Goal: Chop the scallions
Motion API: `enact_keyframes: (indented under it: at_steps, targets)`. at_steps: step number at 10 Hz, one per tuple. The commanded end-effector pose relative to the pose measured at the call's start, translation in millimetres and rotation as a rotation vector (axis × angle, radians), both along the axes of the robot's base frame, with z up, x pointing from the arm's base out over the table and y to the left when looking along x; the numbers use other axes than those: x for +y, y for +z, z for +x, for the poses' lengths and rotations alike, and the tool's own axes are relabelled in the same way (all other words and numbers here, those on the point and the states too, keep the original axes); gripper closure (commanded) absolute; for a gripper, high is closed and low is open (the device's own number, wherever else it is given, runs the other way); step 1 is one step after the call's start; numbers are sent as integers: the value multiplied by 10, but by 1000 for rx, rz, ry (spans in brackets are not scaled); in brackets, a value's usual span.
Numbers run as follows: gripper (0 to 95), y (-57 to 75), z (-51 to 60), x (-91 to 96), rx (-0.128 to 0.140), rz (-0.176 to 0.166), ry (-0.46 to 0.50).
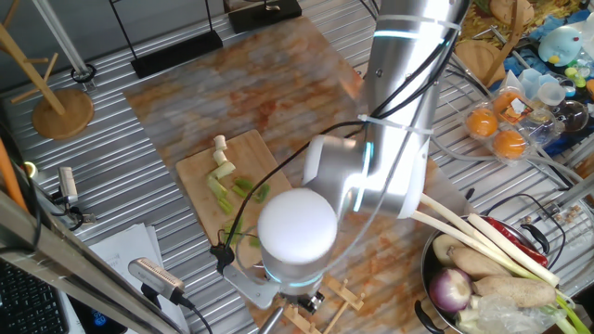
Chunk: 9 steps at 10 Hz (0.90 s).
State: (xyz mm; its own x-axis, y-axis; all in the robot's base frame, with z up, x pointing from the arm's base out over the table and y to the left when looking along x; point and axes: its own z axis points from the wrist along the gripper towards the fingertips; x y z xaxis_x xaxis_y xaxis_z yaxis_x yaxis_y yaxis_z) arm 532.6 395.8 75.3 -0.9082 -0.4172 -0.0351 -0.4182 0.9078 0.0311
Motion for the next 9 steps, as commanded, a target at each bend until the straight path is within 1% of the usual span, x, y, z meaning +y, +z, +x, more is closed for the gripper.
enact_keyframes:
  at_steps: [1,2,3,4,5,7,9]
  targets:
    - [950,-71,31,-5,3,1,-2]
    - [950,-119,49,-13,1,2,1]
    - [950,-140,53,-10,-3,5,2]
    - [950,-151,55,-8,-1,20,-1]
    - [950,-154,56,-8,2,26,-3]
    - [950,-156,54,-10,9,28,0]
    - [950,-169,36,-22,22,29,22]
